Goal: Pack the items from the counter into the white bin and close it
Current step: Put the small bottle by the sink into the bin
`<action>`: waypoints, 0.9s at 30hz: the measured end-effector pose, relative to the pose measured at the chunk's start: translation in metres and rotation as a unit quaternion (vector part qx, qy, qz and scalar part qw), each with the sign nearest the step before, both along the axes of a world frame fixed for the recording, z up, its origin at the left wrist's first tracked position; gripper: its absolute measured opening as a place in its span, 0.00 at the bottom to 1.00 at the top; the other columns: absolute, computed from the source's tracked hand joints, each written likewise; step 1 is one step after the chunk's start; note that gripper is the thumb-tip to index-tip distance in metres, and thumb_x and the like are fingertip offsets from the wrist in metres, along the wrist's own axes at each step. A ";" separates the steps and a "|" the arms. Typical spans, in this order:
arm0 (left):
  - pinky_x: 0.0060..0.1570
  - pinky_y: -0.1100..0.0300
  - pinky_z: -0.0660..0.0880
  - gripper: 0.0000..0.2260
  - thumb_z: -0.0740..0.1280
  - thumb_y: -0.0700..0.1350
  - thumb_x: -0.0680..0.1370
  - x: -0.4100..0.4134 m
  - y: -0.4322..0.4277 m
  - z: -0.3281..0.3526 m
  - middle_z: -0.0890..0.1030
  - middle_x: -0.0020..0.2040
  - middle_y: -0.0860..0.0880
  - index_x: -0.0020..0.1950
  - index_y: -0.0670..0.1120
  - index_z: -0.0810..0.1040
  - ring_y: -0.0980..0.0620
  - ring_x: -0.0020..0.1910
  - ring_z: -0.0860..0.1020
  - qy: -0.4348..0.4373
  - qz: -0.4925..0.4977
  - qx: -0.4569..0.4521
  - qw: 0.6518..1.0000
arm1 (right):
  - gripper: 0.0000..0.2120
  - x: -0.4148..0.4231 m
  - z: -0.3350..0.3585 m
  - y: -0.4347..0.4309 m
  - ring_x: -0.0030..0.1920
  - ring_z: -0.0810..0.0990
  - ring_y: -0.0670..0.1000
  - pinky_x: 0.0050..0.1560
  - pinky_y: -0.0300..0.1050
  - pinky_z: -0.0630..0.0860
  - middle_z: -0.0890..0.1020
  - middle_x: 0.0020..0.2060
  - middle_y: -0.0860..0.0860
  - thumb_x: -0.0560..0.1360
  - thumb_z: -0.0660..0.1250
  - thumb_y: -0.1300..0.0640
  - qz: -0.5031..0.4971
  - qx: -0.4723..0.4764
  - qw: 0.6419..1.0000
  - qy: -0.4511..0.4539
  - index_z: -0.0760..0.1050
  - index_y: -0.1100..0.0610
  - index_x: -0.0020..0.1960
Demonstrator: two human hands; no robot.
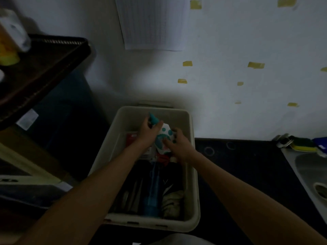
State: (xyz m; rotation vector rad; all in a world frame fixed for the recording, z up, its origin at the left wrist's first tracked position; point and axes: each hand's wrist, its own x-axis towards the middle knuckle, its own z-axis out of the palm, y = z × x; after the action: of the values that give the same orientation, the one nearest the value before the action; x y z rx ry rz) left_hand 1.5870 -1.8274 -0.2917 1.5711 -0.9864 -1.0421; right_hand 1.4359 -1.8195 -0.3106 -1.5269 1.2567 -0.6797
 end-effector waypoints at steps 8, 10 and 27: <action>0.45 0.53 0.81 0.30 0.70 0.55 0.75 0.006 0.009 -0.047 0.76 0.65 0.43 0.73 0.45 0.64 0.46 0.52 0.80 0.060 0.054 0.113 0.990 | 0.57 0.019 -0.032 0.004 0.72 0.65 0.57 0.70 0.52 0.70 0.55 0.75 0.56 0.66 0.79 0.47 0.027 0.056 0.984 0.169 0.41 0.53 0.79; 0.33 0.60 0.78 0.29 0.70 0.55 0.75 0.004 0.011 -0.056 0.77 0.62 0.43 0.71 0.44 0.65 0.49 0.46 0.79 0.077 0.066 0.136 0.985 | 0.56 0.024 -0.044 0.007 0.73 0.64 0.57 0.72 0.51 0.67 0.56 0.76 0.56 0.66 0.79 0.47 0.007 0.062 0.983 0.171 0.44 0.54 0.78; 0.46 0.55 0.79 0.15 0.69 0.41 0.75 0.021 0.008 -0.089 0.81 0.54 0.42 0.60 0.39 0.76 0.45 0.46 0.80 0.032 0.040 0.220 0.974 | 0.26 0.038 -0.090 0.010 0.67 0.73 0.56 0.69 0.54 0.71 0.69 0.72 0.54 0.81 0.55 0.43 -0.142 0.030 0.967 0.208 0.59 0.50 0.77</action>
State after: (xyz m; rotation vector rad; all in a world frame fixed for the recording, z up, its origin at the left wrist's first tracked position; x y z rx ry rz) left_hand 1.6084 -1.8196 -0.3804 1.9020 -0.6678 -1.3081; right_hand 1.4739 -1.8096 -0.4004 -1.5009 1.8222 -0.5075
